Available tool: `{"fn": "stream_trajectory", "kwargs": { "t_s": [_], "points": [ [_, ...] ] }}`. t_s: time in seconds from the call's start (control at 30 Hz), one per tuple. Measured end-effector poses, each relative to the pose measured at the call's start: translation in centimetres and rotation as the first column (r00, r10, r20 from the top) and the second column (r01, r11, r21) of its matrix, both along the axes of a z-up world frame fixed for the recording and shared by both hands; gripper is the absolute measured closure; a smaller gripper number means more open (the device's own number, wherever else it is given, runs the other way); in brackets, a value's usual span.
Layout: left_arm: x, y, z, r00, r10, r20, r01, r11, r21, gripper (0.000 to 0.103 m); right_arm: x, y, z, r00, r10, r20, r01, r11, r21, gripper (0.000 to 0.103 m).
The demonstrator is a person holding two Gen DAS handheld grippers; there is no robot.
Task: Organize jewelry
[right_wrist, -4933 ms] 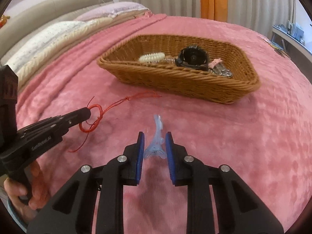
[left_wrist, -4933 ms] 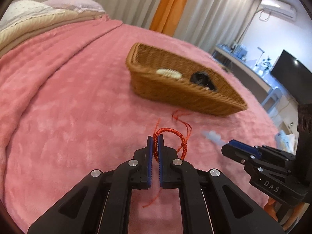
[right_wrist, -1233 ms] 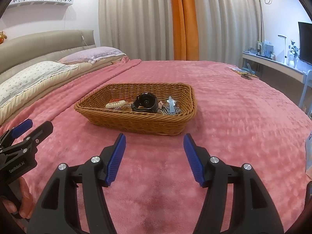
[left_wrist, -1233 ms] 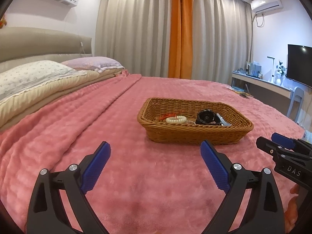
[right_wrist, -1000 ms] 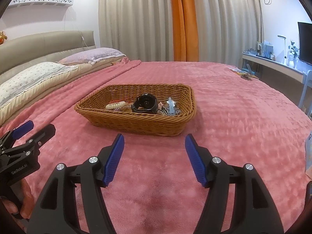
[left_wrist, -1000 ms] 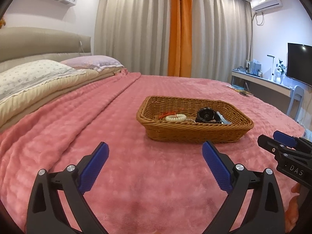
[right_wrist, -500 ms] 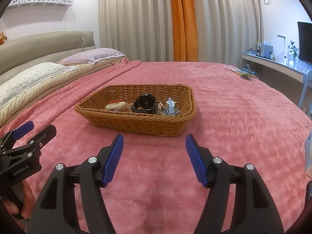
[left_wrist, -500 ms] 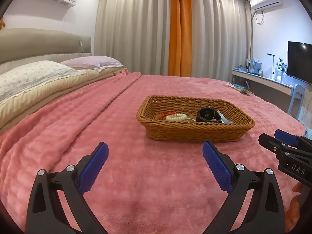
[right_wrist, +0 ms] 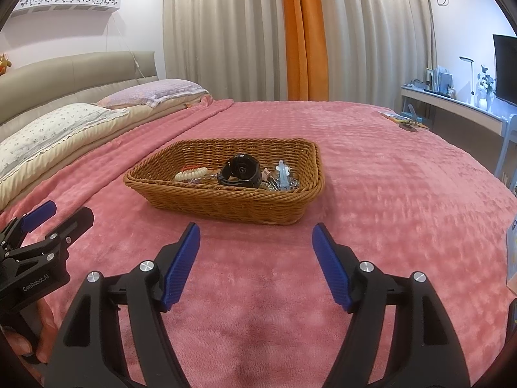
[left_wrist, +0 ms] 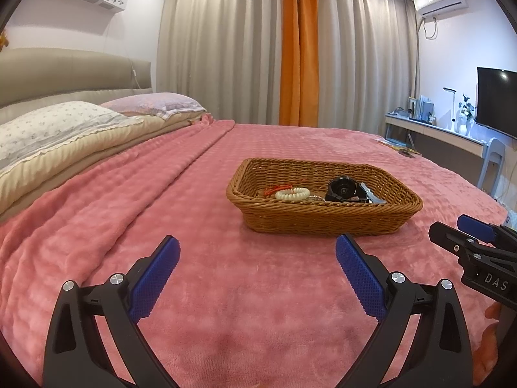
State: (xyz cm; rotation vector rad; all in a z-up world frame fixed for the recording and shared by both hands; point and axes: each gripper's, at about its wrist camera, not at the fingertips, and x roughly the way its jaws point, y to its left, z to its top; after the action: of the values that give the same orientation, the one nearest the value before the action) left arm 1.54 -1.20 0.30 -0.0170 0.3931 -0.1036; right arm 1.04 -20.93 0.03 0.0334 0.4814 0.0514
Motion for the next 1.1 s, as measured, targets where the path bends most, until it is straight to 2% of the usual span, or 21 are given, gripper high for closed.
{"fn": "stream_trajectory", "kwargs": {
  "t_s": [1.1],
  "points": [
    [-0.24, 0.41, -0.15, 1.000, 0.004, 0.009, -0.004, 1.000, 0.011, 0.008, 0.29, -0.50, -0.23, 1.000, -0.015, -0.022, 0.016, 1.000, 0.024, 0.033]
  ]
}}
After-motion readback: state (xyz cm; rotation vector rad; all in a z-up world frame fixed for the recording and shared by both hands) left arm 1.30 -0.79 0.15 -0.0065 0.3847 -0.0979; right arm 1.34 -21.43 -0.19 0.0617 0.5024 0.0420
